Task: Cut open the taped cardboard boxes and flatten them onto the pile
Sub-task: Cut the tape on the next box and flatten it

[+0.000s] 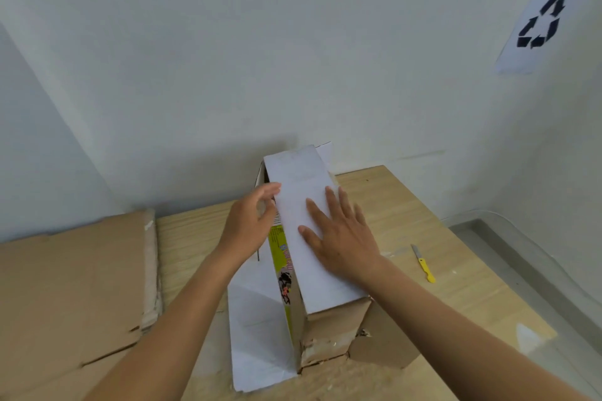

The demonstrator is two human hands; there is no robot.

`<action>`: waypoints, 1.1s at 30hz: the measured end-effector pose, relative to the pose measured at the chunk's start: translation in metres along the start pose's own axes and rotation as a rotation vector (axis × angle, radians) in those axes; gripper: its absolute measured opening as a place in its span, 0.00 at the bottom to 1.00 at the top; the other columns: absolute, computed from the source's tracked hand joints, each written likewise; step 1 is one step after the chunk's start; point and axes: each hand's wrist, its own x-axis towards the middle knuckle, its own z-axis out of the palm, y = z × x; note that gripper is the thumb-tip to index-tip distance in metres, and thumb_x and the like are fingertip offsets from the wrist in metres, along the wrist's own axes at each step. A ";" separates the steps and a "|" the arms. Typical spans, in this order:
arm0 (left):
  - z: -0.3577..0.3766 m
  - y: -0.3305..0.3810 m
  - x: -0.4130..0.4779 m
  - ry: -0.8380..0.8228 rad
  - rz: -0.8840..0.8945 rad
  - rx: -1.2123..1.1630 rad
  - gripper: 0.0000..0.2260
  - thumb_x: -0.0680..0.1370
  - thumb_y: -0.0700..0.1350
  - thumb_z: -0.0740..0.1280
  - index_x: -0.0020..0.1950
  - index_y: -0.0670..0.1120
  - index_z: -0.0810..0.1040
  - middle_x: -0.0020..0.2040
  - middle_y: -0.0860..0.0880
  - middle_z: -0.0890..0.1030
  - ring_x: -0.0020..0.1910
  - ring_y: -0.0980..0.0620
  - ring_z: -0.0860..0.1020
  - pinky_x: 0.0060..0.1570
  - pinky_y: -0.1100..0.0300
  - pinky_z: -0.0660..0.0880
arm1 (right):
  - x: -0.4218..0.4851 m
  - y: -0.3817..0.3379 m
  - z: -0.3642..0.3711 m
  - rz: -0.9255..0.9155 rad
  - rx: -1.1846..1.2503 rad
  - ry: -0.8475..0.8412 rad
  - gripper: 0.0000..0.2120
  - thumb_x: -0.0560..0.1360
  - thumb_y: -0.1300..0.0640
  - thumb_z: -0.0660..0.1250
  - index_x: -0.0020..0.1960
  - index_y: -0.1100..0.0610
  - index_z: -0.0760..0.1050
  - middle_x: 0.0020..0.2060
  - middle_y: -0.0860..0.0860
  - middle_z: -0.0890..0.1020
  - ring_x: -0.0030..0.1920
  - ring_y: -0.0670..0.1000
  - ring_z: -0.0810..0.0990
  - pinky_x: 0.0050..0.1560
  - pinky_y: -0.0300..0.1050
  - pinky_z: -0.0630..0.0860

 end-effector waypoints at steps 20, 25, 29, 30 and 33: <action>-0.044 -0.093 0.077 0.045 -0.116 0.277 0.14 0.80 0.39 0.62 0.65 0.45 0.75 0.59 0.44 0.80 0.56 0.43 0.77 0.49 0.56 0.71 | -0.005 -0.001 0.001 0.063 0.146 -0.049 0.30 0.76 0.33 0.48 0.75 0.36 0.44 0.76 0.46 0.37 0.75 0.53 0.53 0.65 0.51 0.68; -0.051 -0.108 0.103 0.064 -0.130 0.310 0.13 0.80 0.40 0.64 0.63 0.45 0.77 0.61 0.44 0.77 0.60 0.43 0.74 0.55 0.53 0.70 | -0.004 -0.002 0.002 0.069 0.147 -0.053 0.30 0.75 0.32 0.47 0.74 0.34 0.44 0.76 0.45 0.37 0.76 0.51 0.51 0.67 0.49 0.66; -0.049 -0.118 0.117 0.093 -0.171 0.283 0.12 0.80 0.42 0.64 0.64 0.46 0.76 0.61 0.44 0.75 0.58 0.44 0.74 0.52 0.55 0.69 | -0.002 -0.005 0.001 0.078 0.132 -0.058 0.32 0.71 0.30 0.42 0.73 0.32 0.42 0.75 0.44 0.35 0.76 0.50 0.50 0.67 0.48 0.66; -0.048 -0.119 0.119 0.103 -0.177 0.265 0.13 0.80 0.42 0.64 0.64 0.45 0.76 0.61 0.44 0.75 0.59 0.44 0.74 0.52 0.55 0.69 | -0.002 -0.005 0.001 0.082 0.130 -0.057 0.33 0.69 0.29 0.40 0.73 0.32 0.41 0.75 0.44 0.34 0.76 0.49 0.50 0.67 0.48 0.66; -0.044 -0.120 0.118 0.125 -0.186 0.214 0.15 0.80 0.42 0.63 0.66 0.45 0.74 0.63 0.44 0.75 0.60 0.44 0.74 0.56 0.53 0.70 | -0.002 -0.004 0.003 0.085 0.114 -0.045 0.36 0.66 0.26 0.35 0.73 0.32 0.40 0.75 0.43 0.34 0.76 0.49 0.50 0.67 0.48 0.67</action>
